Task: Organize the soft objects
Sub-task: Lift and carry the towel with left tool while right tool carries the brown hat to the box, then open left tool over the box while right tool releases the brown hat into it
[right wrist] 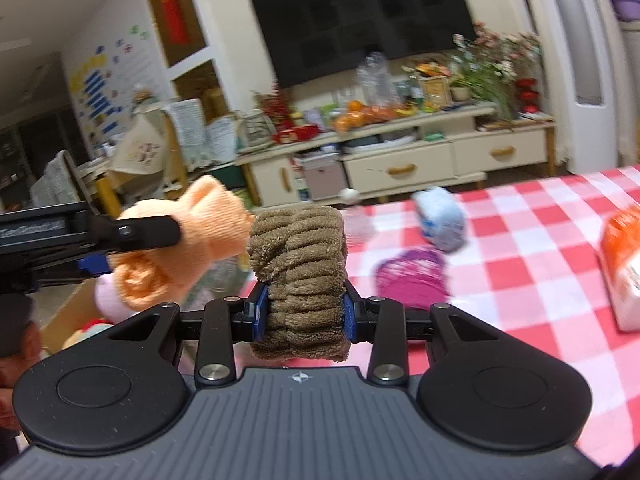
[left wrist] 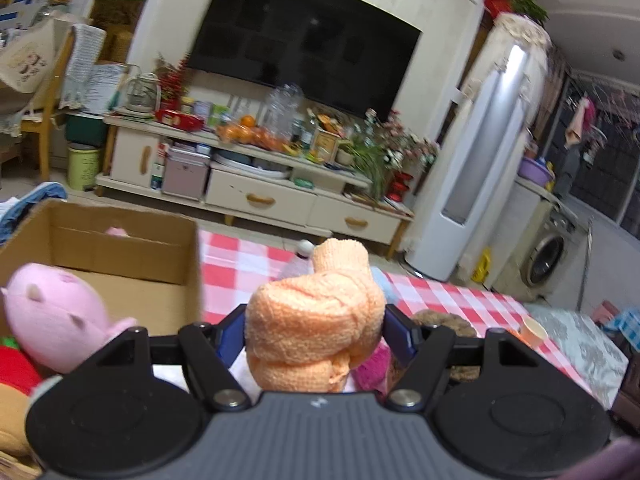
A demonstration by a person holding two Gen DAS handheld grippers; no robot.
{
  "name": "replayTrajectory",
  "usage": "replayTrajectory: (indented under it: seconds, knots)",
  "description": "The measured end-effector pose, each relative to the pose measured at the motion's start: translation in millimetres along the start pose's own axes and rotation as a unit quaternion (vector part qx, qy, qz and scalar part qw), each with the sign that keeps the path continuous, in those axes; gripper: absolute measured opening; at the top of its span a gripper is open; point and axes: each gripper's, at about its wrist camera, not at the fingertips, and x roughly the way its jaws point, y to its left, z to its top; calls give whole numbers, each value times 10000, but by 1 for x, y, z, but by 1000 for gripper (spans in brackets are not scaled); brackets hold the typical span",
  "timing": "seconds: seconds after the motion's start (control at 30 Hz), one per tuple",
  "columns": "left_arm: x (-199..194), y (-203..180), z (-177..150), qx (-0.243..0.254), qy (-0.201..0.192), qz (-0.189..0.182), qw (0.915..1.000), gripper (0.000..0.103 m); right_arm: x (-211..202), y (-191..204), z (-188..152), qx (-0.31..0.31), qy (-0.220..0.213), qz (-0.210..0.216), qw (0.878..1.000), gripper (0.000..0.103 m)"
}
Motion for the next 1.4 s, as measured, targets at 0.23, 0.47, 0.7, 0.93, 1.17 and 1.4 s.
replayTrajectory:
  seconds: [0.23,0.47,0.7,0.93,1.17,1.4]
  knots:
    - [-15,32,13,-308,-307,333,9985,70,15,23,15,-238,-2,524,9983,44]
    - [-23,61,21,-689,-552,753,9932,70,26,36,25,-440,-1,923,9948,44]
    - [-14,86,32,-1077,-618,1176,9853,70,49,51,25,-775,137,1093,9909,44]
    - [-5,103,37,-1324,-600,1423,9791,70,62,58,24,-1010,276,1089,9885,44]
    - [2,113,39,-1439,-487,1567,9759,70,69,61,18,-1171,475,1068,9862,45]
    - [10,112,40,-1418,-355,1646,9755,71,73,64,18,-1204,580,1048,9855,49]
